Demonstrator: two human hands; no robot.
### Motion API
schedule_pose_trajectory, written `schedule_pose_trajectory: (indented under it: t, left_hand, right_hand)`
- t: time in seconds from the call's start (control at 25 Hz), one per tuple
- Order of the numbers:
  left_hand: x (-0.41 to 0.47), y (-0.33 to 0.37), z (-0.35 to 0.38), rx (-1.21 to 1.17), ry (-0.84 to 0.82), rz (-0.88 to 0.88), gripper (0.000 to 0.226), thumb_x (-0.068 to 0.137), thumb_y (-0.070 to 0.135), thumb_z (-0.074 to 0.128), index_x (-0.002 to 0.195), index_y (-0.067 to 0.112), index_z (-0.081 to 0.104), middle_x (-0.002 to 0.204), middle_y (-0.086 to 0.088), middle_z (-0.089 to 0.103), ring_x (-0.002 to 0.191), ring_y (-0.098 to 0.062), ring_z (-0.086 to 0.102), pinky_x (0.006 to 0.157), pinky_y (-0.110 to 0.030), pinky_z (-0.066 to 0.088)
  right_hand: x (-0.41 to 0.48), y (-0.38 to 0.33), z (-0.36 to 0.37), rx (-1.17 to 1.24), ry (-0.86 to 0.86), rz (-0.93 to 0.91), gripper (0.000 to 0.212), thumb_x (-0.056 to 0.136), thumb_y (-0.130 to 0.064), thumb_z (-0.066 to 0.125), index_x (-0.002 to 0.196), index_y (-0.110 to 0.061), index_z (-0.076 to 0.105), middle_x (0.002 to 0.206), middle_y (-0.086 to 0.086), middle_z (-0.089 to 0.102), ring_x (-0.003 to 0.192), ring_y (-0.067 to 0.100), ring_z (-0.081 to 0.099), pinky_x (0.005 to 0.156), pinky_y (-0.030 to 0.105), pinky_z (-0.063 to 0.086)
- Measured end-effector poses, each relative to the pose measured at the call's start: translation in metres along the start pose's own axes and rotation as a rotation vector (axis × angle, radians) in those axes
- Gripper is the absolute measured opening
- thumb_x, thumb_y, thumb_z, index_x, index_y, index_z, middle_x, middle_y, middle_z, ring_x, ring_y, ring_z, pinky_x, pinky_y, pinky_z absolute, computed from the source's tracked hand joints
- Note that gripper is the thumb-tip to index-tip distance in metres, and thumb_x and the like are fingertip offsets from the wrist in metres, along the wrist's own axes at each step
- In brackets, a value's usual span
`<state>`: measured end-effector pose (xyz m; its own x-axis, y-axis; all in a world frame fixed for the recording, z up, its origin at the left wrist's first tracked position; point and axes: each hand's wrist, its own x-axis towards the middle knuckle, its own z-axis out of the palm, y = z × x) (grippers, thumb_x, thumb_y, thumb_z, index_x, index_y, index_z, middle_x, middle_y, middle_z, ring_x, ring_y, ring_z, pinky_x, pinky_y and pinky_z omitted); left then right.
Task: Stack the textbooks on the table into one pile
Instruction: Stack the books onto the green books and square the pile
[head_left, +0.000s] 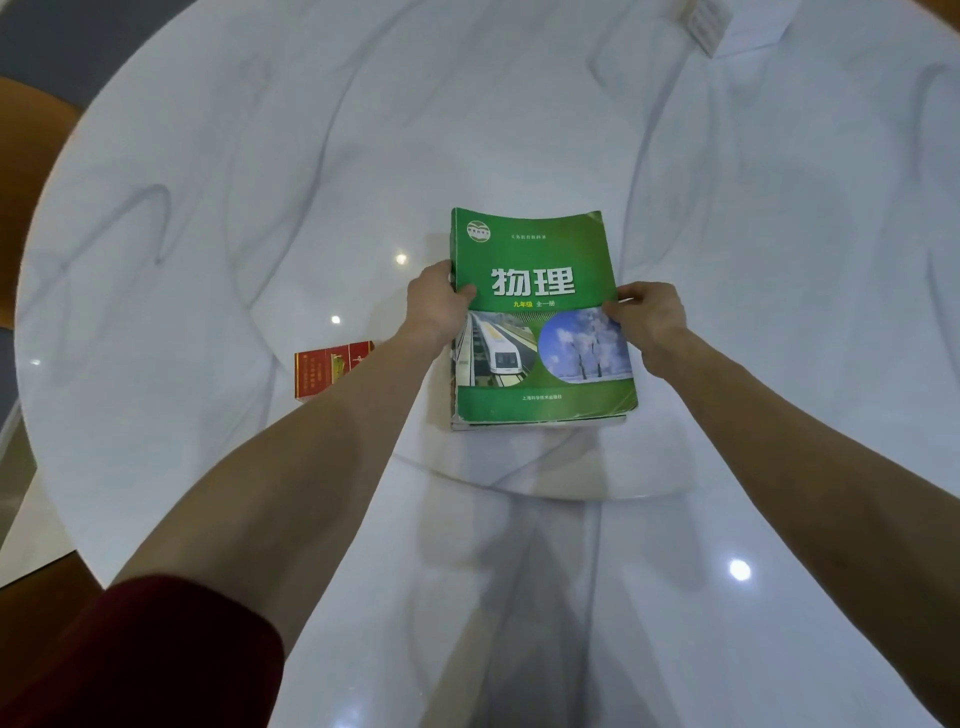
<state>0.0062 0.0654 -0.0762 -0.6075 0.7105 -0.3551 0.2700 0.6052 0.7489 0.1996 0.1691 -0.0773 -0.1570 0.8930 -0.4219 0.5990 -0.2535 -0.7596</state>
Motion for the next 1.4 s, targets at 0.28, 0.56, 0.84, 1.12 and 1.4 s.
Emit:
schedule_pose_trajectory:
  t: [0.28,0.56,0.84,1.12,1.4]
  left_hand:
    - [-0.004,-0.006,0.008,0.309,0.057,0.005,0.032,0.098,0.018,0.047,0.119,-0.004,0.057,0.127,-0.023,0.045,0.109,-0.037,0.055,0.099,-0.038,0.044]
    - [-0.011,-0.01,0.011,0.361,0.078,0.011,0.029,0.099,0.016,0.045,0.111,-0.006,0.058,0.124,-0.024,0.049,0.106,-0.035,0.056,0.09,-0.036,0.045]
    - [-0.009,-0.012,0.01,0.339,0.066,0.023,0.028,0.099,0.014,0.042,0.112,-0.006,0.057,0.123,-0.023,0.047,0.106,-0.035,0.056,0.093,-0.037,0.046]
    - [-0.007,-0.014,0.009,0.315,0.064,0.029,0.03,0.099,0.017,0.042,0.115,-0.004,0.056,0.122,-0.021,0.047,0.108,-0.035,0.054,0.096,-0.041,0.048]
    - [-0.023,-0.021,-0.016,0.354,0.045,0.09,0.035,0.099,0.022,0.041,0.126,0.004,0.054,0.126,-0.018,0.055,0.112,-0.032,0.056,0.095,-0.04,0.048]
  right_hand:
    - [-0.005,-0.001,0.001,-0.058,0.037,0.001,0.026,0.088,-0.003,0.056,0.111,-0.001,0.068,0.112,0.02,0.069,0.083,0.019,0.054,0.076,0.022,0.042]
    - [-0.008,-0.001,0.002,-0.177,0.053,-0.053,0.024,0.088,-0.002,0.053,0.106,0.001,0.07,0.109,0.022,0.07,0.082,0.023,0.056,0.08,0.029,0.05]
    - [-0.008,-0.001,0.006,-0.251,0.064,-0.088,0.025,0.088,-0.001,0.053,0.106,0.003,0.069,0.108,0.024,0.07,0.102,0.038,0.064,0.091,0.039,0.053]
    - [-0.006,0.0,0.008,-0.321,0.072,-0.101,0.026,0.088,-0.002,0.052,0.107,0.003,0.069,0.107,0.025,0.07,0.101,0.039,0.064,0.091,0.04,0.053]
    - [-0.024,-0.021,0.012,-0.562,0.099,-0.184,0.034,0.089,-0.009,0.051,0.121,0.002,0.054,0.123,0.025,0.056,0.112,0.039,0.054,0.09,0.04,0.046]
